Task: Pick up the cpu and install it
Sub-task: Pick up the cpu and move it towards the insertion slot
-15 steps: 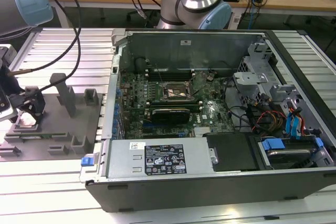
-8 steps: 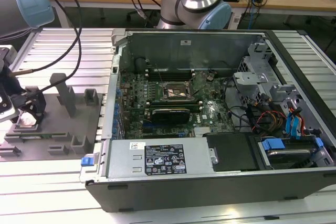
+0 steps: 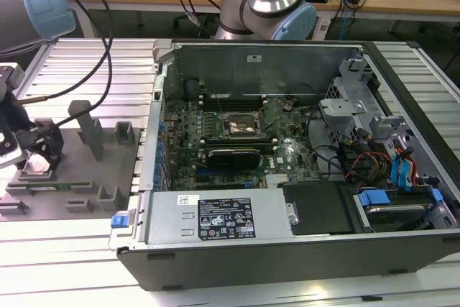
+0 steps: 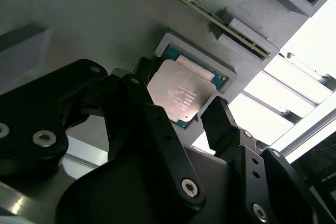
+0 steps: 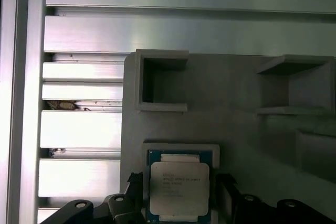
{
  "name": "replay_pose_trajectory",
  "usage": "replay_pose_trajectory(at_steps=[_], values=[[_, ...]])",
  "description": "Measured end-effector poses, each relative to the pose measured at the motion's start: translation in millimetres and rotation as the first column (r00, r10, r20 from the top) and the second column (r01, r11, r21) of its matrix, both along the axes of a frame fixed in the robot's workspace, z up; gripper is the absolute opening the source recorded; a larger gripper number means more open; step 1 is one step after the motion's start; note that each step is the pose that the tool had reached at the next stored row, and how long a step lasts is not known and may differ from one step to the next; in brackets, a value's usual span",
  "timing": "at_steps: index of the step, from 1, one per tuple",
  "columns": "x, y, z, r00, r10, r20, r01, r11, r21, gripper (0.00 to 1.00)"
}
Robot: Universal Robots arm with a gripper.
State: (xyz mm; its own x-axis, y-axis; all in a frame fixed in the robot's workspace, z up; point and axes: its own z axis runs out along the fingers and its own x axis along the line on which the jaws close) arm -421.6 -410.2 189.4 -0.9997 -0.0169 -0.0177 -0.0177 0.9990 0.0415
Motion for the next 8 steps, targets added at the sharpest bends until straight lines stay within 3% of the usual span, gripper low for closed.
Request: replay_pose_trajectory(at_steps=[8], values=[[0.0,0.8,-1.2,1.0000,0.000,-0.0002,0.000,1.0000,-0.0001,0.66]])
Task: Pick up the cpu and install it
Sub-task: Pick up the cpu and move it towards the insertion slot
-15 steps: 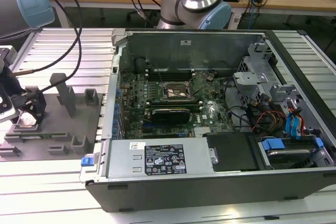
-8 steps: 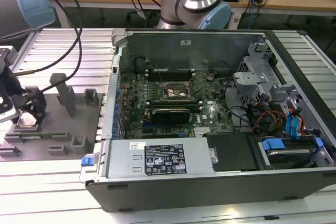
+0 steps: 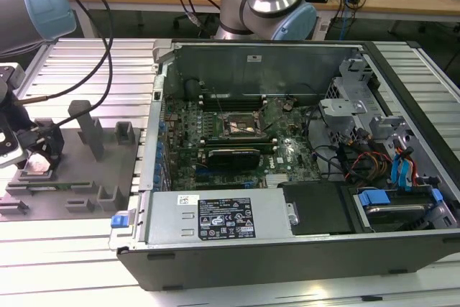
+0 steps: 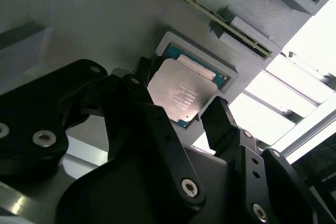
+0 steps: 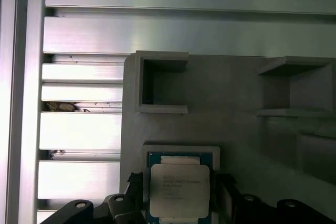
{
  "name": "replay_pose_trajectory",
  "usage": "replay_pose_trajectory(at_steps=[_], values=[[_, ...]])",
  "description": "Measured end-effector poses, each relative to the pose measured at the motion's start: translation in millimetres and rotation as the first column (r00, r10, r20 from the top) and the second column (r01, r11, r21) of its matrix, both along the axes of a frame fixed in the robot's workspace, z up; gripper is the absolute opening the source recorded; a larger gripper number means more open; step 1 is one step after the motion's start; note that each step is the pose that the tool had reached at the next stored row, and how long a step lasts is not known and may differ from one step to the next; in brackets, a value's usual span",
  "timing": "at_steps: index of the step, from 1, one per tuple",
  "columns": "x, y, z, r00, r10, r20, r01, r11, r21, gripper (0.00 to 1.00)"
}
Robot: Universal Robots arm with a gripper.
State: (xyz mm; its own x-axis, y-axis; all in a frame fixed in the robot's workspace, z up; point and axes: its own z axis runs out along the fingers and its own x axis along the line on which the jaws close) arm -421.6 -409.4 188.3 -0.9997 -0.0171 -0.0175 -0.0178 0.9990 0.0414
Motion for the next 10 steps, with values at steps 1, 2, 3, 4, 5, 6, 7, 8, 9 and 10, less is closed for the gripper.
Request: replay_pose_trajectory(at_steps=[1,2,3,4,5,6,7,8,9,10], values=[[0.0,0.0,0.0,1.0000,0.000,0.0000,0.000,1.0000,0.0000,0.66],[0.0,0.0,0.0,1.0000,0.000,0.0000,0.000,1.0000,0.0000,0.66],[0.0,0.0,0.0,1.0000,0.000,0.0000,0.000,1.0000,-0.0001,0.66],[0.0,0.0,0.0,1.0000,0.000,0.0000,0.000,1.0000,0.0000,0.66],[0.0,0.0,-0.1,1.0000,0.000,0.0000,0.000,1.0000,0.0000,0.66],[0.0,0.0,-0.1,1.0000,0.000,0.0000,0.000,1.0000,0.0000,0.66],[0.0,0.0,-0.1,1.0000,0.000,0.0000,0.000,1.0000,0.0000,0.66],[0.0,0.0,-0.1,1.0000,0.000,0.0000,0.000,1.0000,0.0000,0.66],[0.0,0.0,-0.1,1.0000,0.000,0.0000,0.000,1.0000,-0.0001,0.66],[0.0,0.0,-0.2,1.0000,0.000,0.0000,0.000,1.0000,0.0000,0.66]])
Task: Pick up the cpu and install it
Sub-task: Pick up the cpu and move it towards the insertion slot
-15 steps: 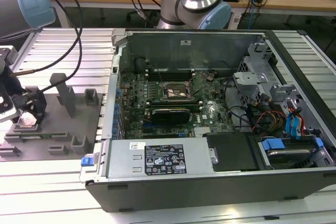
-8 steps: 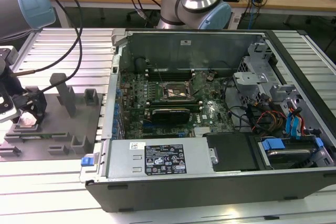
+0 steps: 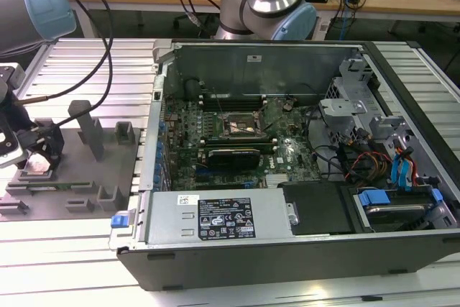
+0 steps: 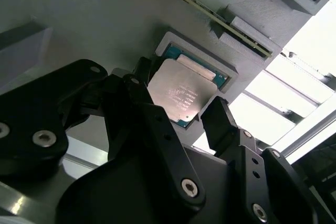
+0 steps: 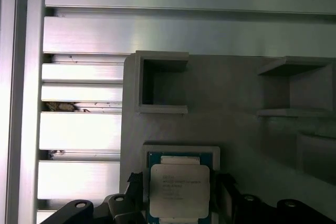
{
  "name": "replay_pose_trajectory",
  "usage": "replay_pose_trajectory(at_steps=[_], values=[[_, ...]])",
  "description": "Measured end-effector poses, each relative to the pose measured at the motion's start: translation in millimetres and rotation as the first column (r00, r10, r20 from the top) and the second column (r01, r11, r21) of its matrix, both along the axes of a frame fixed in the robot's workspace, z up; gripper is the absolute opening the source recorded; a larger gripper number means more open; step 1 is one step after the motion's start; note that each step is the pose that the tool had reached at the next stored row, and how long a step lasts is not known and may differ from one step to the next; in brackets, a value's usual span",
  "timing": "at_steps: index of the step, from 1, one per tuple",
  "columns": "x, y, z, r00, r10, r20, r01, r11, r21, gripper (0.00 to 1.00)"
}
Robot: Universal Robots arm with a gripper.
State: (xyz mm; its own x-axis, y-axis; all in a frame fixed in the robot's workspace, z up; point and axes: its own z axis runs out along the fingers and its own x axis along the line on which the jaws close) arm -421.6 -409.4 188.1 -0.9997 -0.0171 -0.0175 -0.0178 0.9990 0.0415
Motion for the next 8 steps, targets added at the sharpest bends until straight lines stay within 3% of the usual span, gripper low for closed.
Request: replay_pose_trajectory(at_steps=[3,4,5,8], values=[[0.1,0.1,-0.2,1.0000,0.000,-0.0035,0.000,1.0000,0.0003,0.66],[0.3,0.1,-0.3,0.9999,0.000,-0.0153,0.000,1.0000,0.0023,0.66],[0.2,0.1,-0.2,0.9998,0.000,-0.0185,0.000,1.0000,0.0030,0.66],[0.3,0.0,-0.2,0.9998,0.000,-0.0187,0.000,1.0000,0.0030,0.66]])
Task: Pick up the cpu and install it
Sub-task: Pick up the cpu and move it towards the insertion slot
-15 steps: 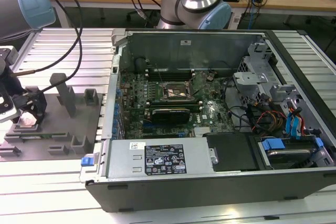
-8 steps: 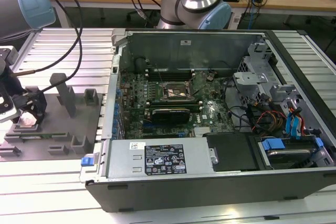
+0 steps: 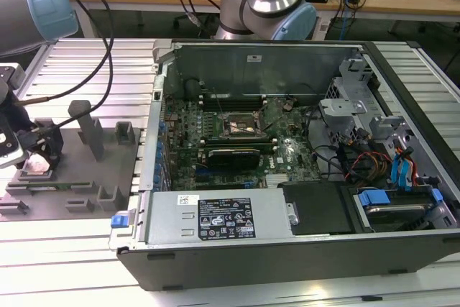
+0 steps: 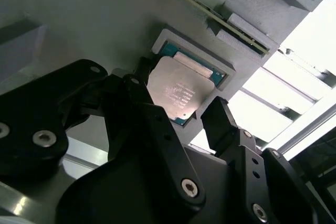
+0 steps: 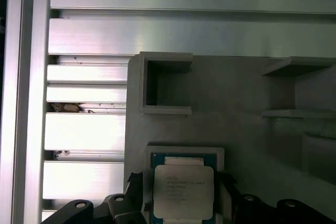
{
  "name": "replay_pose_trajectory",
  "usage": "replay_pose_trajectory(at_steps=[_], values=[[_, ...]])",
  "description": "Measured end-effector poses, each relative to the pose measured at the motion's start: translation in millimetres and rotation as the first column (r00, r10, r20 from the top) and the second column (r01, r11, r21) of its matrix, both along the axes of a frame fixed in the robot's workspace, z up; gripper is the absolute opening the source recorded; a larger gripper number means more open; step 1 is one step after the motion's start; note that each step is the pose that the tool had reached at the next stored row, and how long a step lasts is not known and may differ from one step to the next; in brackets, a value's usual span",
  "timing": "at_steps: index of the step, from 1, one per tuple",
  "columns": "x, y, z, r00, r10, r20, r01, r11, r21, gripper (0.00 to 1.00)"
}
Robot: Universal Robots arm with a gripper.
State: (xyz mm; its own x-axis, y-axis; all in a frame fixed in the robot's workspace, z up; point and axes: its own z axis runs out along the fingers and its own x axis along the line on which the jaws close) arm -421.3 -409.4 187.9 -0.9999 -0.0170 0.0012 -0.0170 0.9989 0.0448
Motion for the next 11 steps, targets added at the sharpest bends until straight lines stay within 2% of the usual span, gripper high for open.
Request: replay_pose_trajectory(at_steps=[11], values=[[1.7,0.0,0.0,1.0000,0.000,0.0000,0.000,1.0000,0.0001,0.66]])
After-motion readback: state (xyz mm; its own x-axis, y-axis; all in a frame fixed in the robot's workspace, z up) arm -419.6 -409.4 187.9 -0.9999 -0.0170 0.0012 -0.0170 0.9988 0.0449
